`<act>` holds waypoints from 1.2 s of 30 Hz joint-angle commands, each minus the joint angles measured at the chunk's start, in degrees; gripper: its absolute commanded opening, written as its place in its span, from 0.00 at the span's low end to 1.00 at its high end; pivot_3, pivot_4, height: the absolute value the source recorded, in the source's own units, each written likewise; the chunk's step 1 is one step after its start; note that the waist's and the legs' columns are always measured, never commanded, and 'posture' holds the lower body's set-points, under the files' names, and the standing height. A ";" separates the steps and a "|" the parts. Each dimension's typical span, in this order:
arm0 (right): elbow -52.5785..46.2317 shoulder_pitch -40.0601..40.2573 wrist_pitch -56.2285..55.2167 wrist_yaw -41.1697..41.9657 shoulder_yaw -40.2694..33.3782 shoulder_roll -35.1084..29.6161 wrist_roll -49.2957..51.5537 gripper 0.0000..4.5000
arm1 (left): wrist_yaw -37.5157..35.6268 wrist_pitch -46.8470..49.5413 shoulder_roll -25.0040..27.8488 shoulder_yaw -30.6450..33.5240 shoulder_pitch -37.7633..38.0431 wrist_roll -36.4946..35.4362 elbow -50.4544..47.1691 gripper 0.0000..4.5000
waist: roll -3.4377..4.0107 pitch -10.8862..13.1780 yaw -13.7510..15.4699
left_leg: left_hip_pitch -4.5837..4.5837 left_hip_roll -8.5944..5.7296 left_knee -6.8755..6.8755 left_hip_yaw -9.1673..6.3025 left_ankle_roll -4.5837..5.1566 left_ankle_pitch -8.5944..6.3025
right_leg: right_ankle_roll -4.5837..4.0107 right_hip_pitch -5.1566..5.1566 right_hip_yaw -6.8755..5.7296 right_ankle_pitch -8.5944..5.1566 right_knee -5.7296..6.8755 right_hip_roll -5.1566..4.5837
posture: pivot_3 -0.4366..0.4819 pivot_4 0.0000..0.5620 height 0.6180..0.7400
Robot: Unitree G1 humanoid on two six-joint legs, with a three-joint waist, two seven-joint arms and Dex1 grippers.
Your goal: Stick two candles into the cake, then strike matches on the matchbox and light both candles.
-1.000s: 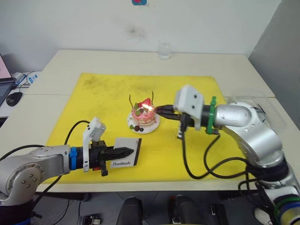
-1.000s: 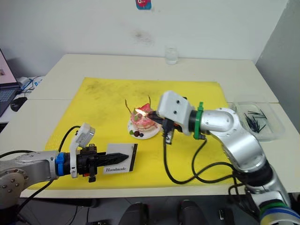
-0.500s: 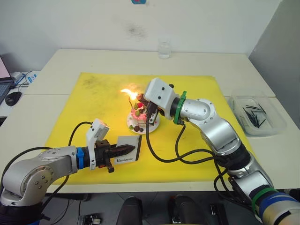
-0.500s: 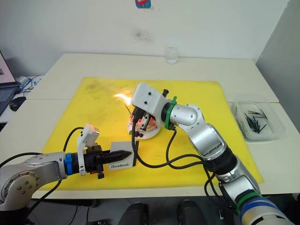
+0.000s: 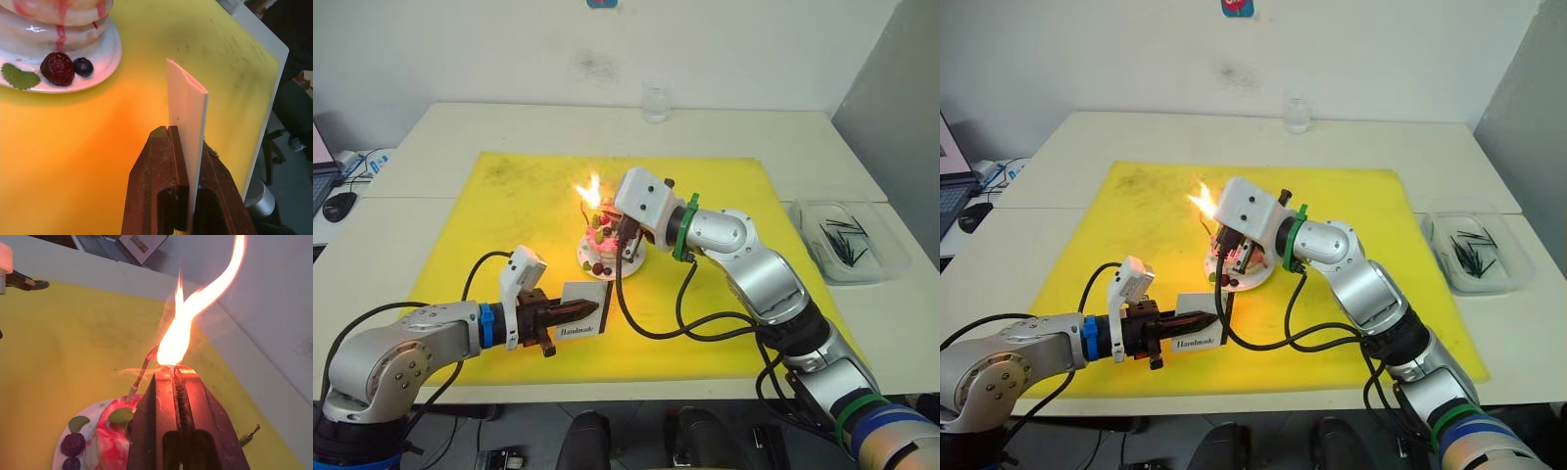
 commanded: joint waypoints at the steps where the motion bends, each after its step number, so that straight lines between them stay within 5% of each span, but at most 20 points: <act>1: -1.29 -0.62 -1.23 0.14 0.06 0.76 -0.69 0.01 | -0.76 -1.37 -0.01 0.23 -0.40 0.30 -0.42 0.00 | 0.00 0.00 -0.01 | 0.00 0.00 0.00 0.00 0.00 0.00 | 0.00 0.00 0.00 0.00 0.00 0.00 | 0.48 0.27 1.00; 36: -0.93 0.41 -1.13 0.76 0.32 2.28 -2.78 0.01 | -2.66 -1.93 -0.06 -0.42 -0.47 1.97 -0.23 0.00 | 0.00 0.00 -0.02 | 0.00 0.00 -0.01 -0.01 0.00 0.00 | 0.00 -0.01 0.01 0.00 -0.01 0.00 | 0.48 0.27 1.00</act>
